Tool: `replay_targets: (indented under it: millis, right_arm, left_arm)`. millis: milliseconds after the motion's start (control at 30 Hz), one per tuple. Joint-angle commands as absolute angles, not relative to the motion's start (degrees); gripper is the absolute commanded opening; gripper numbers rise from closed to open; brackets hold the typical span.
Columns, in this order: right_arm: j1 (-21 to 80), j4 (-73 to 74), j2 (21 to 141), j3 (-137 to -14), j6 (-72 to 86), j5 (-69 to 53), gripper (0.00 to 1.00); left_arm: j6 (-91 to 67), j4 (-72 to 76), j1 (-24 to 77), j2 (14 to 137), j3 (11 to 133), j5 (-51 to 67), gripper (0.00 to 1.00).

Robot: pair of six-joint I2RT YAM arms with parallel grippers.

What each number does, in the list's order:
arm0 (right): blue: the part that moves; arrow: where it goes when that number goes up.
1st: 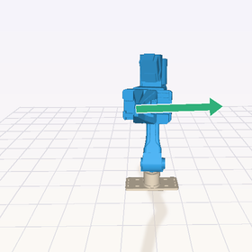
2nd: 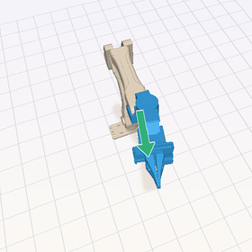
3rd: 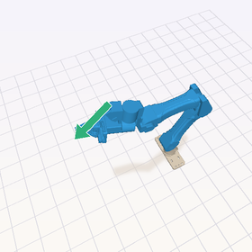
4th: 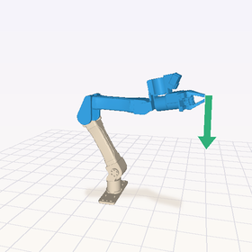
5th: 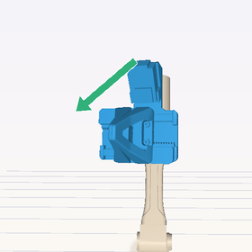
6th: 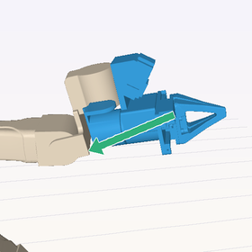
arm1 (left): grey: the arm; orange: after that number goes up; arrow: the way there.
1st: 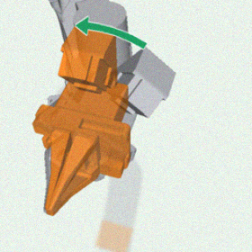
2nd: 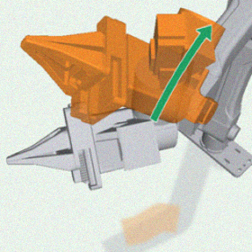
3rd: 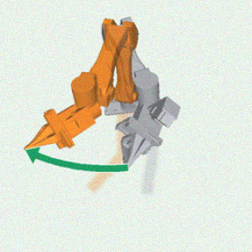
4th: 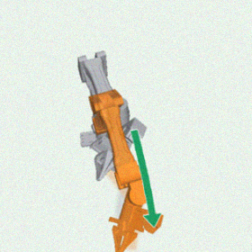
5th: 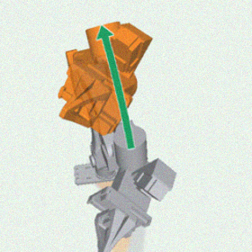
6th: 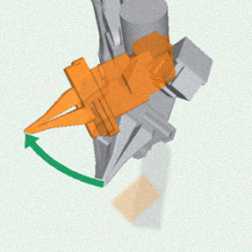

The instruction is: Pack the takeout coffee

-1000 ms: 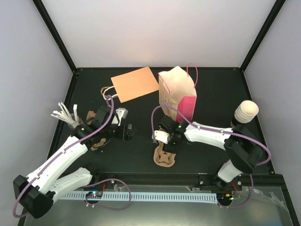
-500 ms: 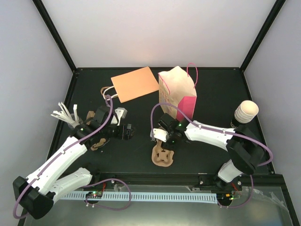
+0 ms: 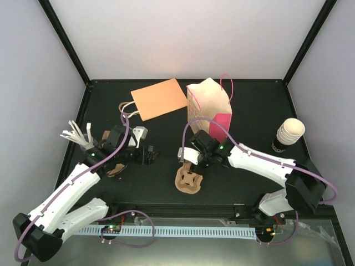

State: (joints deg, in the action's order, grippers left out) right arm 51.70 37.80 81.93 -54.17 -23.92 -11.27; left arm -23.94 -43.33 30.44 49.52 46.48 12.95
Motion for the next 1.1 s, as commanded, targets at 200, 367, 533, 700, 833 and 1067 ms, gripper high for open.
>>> replay_targets:
  millis: [200,367,533,700,833,1067]
  right_arm:
    - [51.6,33.4,72.8,-53.1,-23.0,-17.8,0.36]
    - [51.6,27.5,67.2,-51.5,-22.1,-20.6,0.36]
    - [51.6,23.2,62.6,-51.9,-20.9,-21.8,0.36]
    - [51.6,21.8,58.8,-55.3,-20.5,-22.9,0.35]
    - [51.6,22.0,57.1,-59.0,-20.5,-22.9,0.35]
    - [51.6,22.3,55.1,-65.0,-21.3,-19.9,0.35]
  left_arm:
    - [-23.7,-44.9,29.8,47.7,48.0,13.3,0.89]
    - [-23.6,-46.1,29.6,47.5,49.4,12.8,0.89]
    - [-23.6,-47.2,29.5,46.9,50.5,12.3,0.89]
    - [-23.8,-47.6,29.5,46.5,50.9,12.3,0.89]
    - [-24.1,-47.6,29.4,46.5,51.1,12.7,0.89]
    - [-24.9,-46.1,29.5,46.7,51.3,15.4,0.89]
